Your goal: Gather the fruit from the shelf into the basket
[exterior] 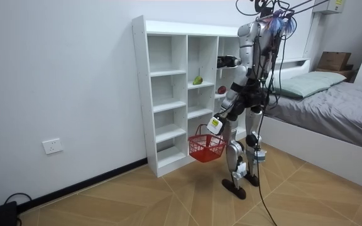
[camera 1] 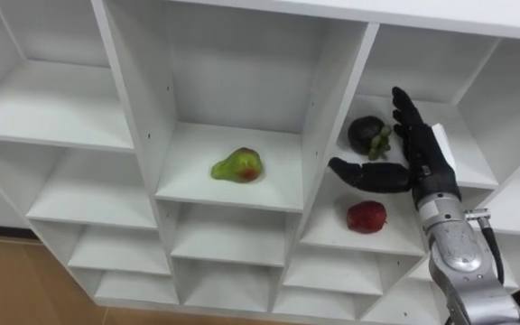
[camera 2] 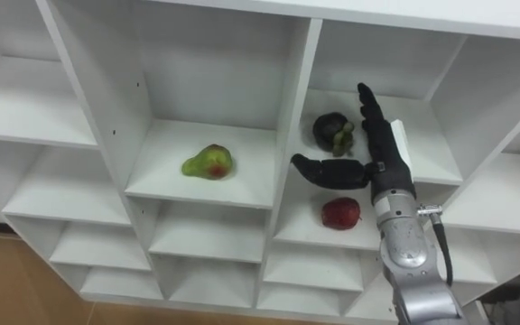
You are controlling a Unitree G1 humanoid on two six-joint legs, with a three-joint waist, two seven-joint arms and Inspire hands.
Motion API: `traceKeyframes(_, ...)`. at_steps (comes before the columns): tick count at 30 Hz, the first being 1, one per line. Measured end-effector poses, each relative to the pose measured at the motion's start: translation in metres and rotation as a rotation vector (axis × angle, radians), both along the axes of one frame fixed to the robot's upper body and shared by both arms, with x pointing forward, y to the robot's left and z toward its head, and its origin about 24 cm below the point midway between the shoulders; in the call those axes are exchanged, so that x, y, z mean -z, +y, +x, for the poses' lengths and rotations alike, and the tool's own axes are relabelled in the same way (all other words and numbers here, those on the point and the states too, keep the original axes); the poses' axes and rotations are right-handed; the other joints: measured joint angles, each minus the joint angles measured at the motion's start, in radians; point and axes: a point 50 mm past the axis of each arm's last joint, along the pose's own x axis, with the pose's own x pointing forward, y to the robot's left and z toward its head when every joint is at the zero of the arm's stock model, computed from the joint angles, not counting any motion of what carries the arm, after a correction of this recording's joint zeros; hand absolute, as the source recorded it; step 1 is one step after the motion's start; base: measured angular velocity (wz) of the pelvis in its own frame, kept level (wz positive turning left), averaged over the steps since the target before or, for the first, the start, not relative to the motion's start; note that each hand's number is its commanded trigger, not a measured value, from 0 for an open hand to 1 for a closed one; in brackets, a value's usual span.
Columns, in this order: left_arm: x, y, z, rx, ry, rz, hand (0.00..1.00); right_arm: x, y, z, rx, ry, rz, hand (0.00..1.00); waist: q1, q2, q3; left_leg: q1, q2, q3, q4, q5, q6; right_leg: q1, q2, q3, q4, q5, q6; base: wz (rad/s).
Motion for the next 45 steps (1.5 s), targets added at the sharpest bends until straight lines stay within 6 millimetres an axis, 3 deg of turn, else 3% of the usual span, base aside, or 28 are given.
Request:
traceKeyframes(2,0.0,0.0,-0.002,-0.001,0.006,0.0,1.0,0.001,0.0,0.0,0.001,0.0,0.0,0.0,0.0,0.0,0.0001,0.0,-0.001,-0.001,0.0,0.0,0.0,0.0,0.0,0.0,0.0,0.0,0.0,0.0)
traceKeyframes(3,0.0,0.001,-0.004,-0.002,0.013,0.001,1.0,0.0,0.0,0.0,0.001,-0.001,0.0,0.21,-0.001,0.0,0.0001,-0.001,-0.001,-0.001,0.001,0.0,0.0,0.0,-0.001,0.0,-0.001,0.0,0.001,0.0)
traceKeyframes(4,0.0,0.001,-0.005,-0.002,0.016,0.002,1.0,0.0,0.0,0.0,0.001,-0.001,0.002,0.8,-0.002,0.0,0.0002,-0.001,-0.001,-0.001,0.001,0.0,0.0,0.0,-0.001,0.0,-0.001,-0.001,0.001,0.0)
traceKeyframes(5,0.0,0.002,-0.005,-0.001,0.017,0.003,1.0,0.0,0.0,0.0,0.001,-0.002,0.002,1.0,-0.002,0.0,0.0002,-0.001,-0.002,-0.001,0.001,0.0,0.0,0.0,-0.001,0.0,-0.001,-0.001,0.001,0.0)
traceKeyframes(22,-0.001,0.008,-0.012,-0.003,0.053,0.017,1.0,-0.01,-0.022,0.009,0.115,-0.049,-0.041,1.0,-0.004,0.001,0.0004,-0.001,-0.003,-0.006,-0.001,0.0,0.0,0.0,-0.001,-0.001,-0.002,-0.003,0.004,0.0)
traceKeyframes(45,-0.001,0.008,-0.012,-0.002,0.055,0.018,1.0,-0.006,-0.02,0.009,0.093,-0.006,-0.046,1.0,-0.006,0.0,0.0009,-0.001,-0.002,-0.016,-0.002,0.0,0.0,0.006,-0.001,-0.002,-0.001,-0.003,0.004,0.01)
